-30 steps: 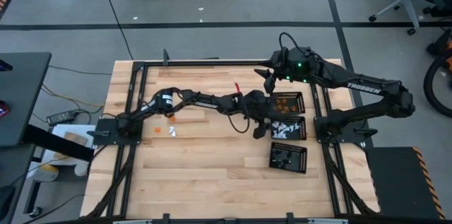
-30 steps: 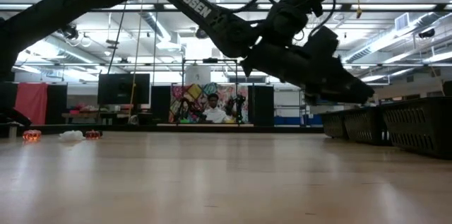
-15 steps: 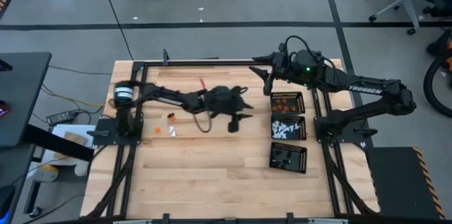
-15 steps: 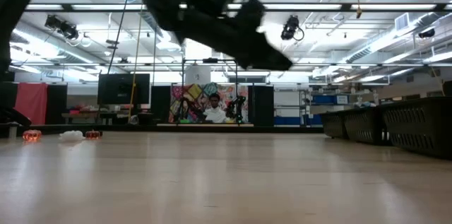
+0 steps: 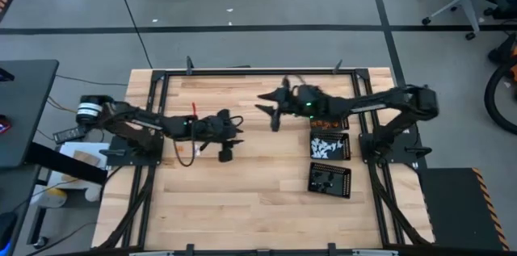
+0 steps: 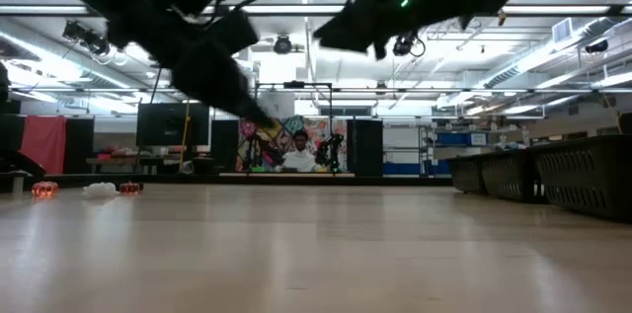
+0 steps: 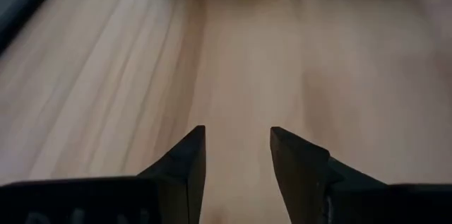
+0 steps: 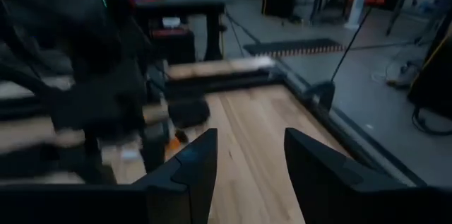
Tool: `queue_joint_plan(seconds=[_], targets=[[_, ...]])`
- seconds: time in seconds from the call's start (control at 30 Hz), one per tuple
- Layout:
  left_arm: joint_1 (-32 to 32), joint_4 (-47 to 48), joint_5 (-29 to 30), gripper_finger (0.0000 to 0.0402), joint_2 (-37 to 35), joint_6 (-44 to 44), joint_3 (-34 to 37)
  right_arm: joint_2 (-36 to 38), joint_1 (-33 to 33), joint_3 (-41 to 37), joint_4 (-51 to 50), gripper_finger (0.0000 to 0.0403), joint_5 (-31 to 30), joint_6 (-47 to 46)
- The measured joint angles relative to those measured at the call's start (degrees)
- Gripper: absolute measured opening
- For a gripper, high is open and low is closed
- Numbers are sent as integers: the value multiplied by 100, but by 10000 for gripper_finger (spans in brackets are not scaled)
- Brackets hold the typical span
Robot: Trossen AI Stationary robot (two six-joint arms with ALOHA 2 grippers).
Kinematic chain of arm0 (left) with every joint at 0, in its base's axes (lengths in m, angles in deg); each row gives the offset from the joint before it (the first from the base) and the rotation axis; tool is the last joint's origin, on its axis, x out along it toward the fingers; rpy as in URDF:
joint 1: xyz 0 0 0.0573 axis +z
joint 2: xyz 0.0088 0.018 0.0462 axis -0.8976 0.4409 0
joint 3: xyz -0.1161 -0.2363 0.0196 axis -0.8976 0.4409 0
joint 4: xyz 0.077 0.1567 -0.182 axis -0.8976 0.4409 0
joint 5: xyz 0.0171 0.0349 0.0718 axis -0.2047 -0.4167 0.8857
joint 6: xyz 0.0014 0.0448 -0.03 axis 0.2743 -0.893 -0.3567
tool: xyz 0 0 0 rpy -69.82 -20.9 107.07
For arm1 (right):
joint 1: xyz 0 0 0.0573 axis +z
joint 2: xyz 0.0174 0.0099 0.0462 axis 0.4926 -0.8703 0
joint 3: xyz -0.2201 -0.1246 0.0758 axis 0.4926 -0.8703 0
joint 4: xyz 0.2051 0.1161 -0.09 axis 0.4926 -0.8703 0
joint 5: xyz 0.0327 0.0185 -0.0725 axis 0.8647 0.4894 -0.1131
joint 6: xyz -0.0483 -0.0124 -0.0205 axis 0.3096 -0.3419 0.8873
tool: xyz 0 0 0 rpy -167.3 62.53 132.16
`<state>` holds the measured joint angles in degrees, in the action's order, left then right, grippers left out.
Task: Sort Halloween decoration
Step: Adjust the toys
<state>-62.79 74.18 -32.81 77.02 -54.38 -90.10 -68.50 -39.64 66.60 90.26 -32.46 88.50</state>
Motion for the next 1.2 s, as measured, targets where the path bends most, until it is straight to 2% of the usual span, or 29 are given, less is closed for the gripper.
queue_joint_plan(seconds=[0.2, 0.33, 0.5, 0.7, 0.83, 1.0, 1.1, 1.2], targets=[[0, 1144, 400, 143, -987, 493, 569, -1166, 0, 465, 459, 169, 4, 290], [-64, 1912, 633, 143, -1640, 810, 840, -1709, 2, 674, 1028, 169, 314, 524], [-106, 3073, 953, 143, -2339, 1405, 901, -2160, 4, 900, 1160, 169, 683, 891], [-172, 4166, 963, 143, -2944, 2045, 893, -2257, 4, 1014, 1121, 169, 686, 1042], [-307, 4311, 1005, 144, -3067, 2260, 877, -2230, -34, 1016, 1165, 169, 779, 1133], [-520, 4515, 1237, 144, -3065, 2378, 456, -2239, -106, 1018, 1141, 169, 1419, 1160], [-562, 4989, 1389, 144, -2888, 2353, 242, -2241, -125, 1018, 1152, 169, 1589, 1189], [-535, 5359, 1274, 144, -2538, 2338, 168, -2241, -125, 1018, 1105, 169, 1587, 1300]])
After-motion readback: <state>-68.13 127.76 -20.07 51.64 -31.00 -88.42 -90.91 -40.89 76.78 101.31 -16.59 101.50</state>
